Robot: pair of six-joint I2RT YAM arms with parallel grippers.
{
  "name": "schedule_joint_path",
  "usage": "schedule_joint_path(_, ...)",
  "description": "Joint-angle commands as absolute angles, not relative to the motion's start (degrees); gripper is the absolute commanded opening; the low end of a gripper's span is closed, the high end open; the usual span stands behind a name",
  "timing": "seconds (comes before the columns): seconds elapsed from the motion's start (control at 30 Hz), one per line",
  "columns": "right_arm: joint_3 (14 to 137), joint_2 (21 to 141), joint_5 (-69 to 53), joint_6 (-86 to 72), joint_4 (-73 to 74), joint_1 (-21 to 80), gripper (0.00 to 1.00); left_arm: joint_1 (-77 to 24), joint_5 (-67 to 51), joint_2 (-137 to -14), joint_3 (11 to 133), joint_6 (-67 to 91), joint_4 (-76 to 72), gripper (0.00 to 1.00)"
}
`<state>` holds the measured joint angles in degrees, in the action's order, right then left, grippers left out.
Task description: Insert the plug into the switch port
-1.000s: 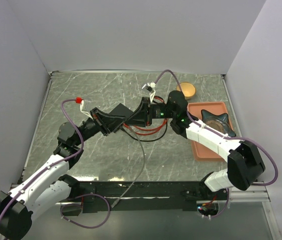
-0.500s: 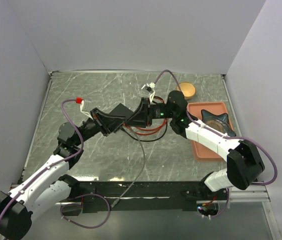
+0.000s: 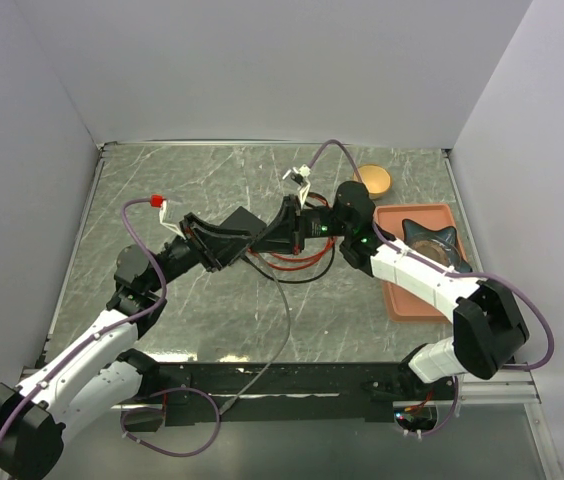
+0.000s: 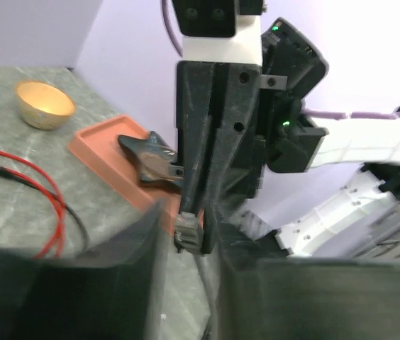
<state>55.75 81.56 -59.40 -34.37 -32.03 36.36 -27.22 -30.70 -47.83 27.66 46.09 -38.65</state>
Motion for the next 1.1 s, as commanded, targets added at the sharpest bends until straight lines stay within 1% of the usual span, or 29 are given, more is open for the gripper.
schedule_joint_path(0.0, 55.98, 76.65, -56.18, -29.99, -27.8, 36.56, 0.0, -27.42, -28.05, -45.53, 29.01, 44.92, -39.03, 0.64)
schedule_joint_path(0.03, 56.25, 74.73, -54.6, -28.58, -25.51, 36.56, 0.0, -27.42, -26.65, -44.66, 28.92, 44.74, -36.85, 0.81)
schedule_joint_path(0.07, 56.51, 73.49, -52.75, -25.69, -20.01, 36.48, 0.0, -27.42, -22.37, -42.82, 28.83, 44.48, -34.65, 0.86)
schedule_joint_path(0.13, 57.13, 69.11, -44.68, -22.95, -14.97, 36.39, 0.0, -27.42, -19.52, -40.62, 28.31, 43.95, -32.35, 0.94)
schedule_joint_path(0.17, 57.39, 67.52, -41.08, -20.5, -9.29, 36.3, 0.0, -27.42, -18.03, -38.17, 28.04, 43.95, -30.69, 0.95)
schedule_joint_path(0.23, 57.92, 62.52, -31.07, -18.73, -4.6, 36.12, 0.0, -27.42, -13.2, -35.7, 27.16, 44.3, -29.01, 0.99)
schedule_joint_path(0.3, 57.4, 58.82, -25.78, -16.88, -0.89, 35.95, 0.0, -27.42, -8.82, -32.44, 26.28, 44.73, -26.47, 0.99)
schedule_joint_path(0.33, 57.22, 55.23, -19.75, -16.35, -0.27, 35.95, 0.0, -27.42, -7.48, -31.74, 26.11, 44.56, -25.5, 0.96)
schedule_joint_path(0.4, 57.3, 50.92, -14.01, -14.68, 3.49, 36.03, 0.0, -27.42, -4.24, -30.76, 26.1, 44.21, -22.95, 0.96)
schedule_joint_path(0.43, 57.39, 49.76, -9.28, -14.16, 4.39, 35.95, 0.0, -27.42, -3.44, -31.02, 26.28, 44.12, -22.16, 0.96)
schedule_joint_path(0.53, 57.57, 46.59, -0.21, -11.87, 7.2, 35.95, 0.0, -27.42, -1.77, -34.0, 27.77, 43.42, -19.35, 0.96)
schedule_joint_path(0.67, 60.29, 47.19, 8.59, -8.71, 12.03, 36.04, 0.0, -27.42, -0.79, -42.51, 31.28, 43.33, -16.35, 0.96)
schedule_joint_path(0.77, 60.91, 49.13, 11.68, -6.69, 13.97, 36.04, 0.0, -27.42, -0.27, -47.88, 33.04, 42.63, -15.03, 0.96)
schedule_joint_path(0.87, 62.04, 52.63, 11.78, -4.67, 15.55, 36.12, 0.0, -27.42, 1.04, -52.01, 34.45, 42.19, -13.71, 0.96)
schedule_joint_path(1.07, 68.8, 69.06, 2.21, -2.73, 19.68, 36.12, 0.0, -27.25, 5.79, -58.96, 37.7, 38.41, -10.03, 0.96)
